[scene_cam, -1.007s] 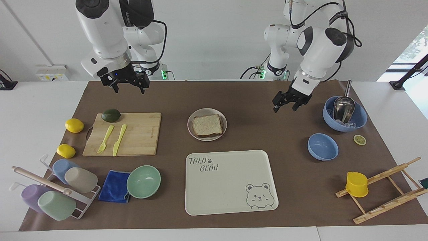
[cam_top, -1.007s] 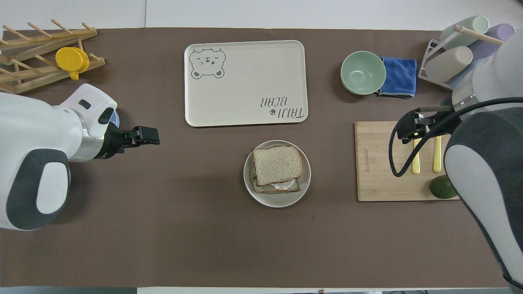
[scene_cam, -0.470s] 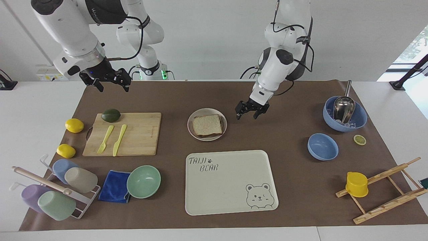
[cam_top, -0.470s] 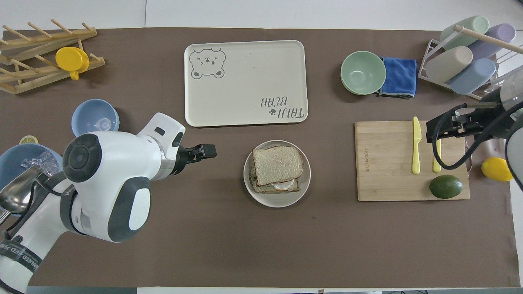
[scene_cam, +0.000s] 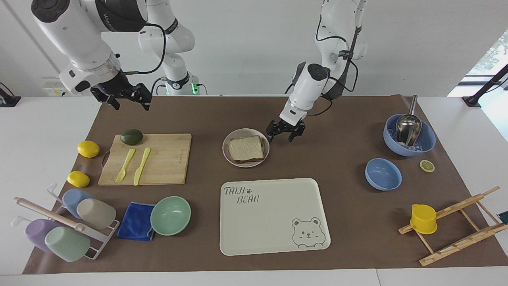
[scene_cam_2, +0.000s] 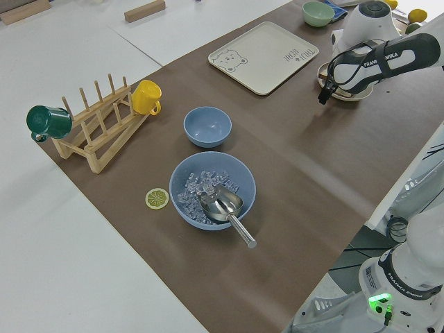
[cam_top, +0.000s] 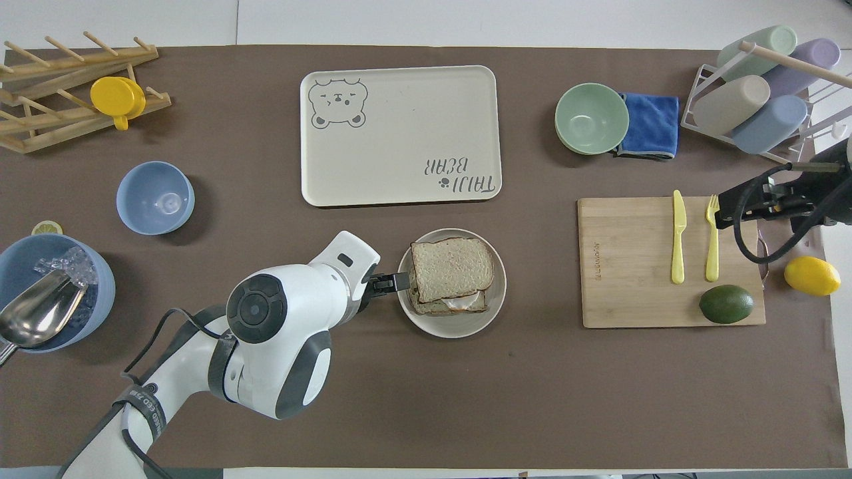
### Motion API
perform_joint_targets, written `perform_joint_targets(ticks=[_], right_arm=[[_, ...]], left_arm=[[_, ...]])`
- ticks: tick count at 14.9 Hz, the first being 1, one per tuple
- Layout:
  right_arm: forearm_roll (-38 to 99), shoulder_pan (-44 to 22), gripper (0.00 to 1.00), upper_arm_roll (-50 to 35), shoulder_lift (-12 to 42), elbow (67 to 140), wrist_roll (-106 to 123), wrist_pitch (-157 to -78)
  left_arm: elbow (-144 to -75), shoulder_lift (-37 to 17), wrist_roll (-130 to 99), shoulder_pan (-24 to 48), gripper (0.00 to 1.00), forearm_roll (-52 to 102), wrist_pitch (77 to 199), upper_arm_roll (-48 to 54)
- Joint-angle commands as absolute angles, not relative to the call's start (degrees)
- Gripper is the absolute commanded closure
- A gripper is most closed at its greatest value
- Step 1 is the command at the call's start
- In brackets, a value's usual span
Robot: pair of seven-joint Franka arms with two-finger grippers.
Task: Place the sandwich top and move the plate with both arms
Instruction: 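Grasp the plate rim nearest the robot with the left gripper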
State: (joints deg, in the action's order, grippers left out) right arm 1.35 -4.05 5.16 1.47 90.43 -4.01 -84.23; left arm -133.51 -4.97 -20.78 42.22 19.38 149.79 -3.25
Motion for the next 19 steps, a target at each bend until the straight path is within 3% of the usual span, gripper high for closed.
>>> perform_joint_targets(ticks=[1,11,16,19], right_arm=[[0.00,-2.99,0.00,4.92,1.58,91.67,-2.46,-84.90],[-0.26,-1.59,0.00,5.18,0.70,91.94,-2.55,-84.55],[0.35,-0.97,0.00,6.50,0.53,91.32,-0.98,-84.29],[2.19,-0.18,0.00,8.44,0.53,91.32,1.14,-84.72]], left_arm=[[-133.95,-5.88,-16.35,43.15,0.03,20.21,150.64,-4.22],[-131.48,-8.87,-16.78,43.94,0.05,26.28,152.05,-4.22],[-131.14,-11.16,-18.28,45.26,0.25,26.37,155.22,-4.13],[-129.82,-11.34,-18.37,45.18,0.29,26.37,153.46,-4.22]])
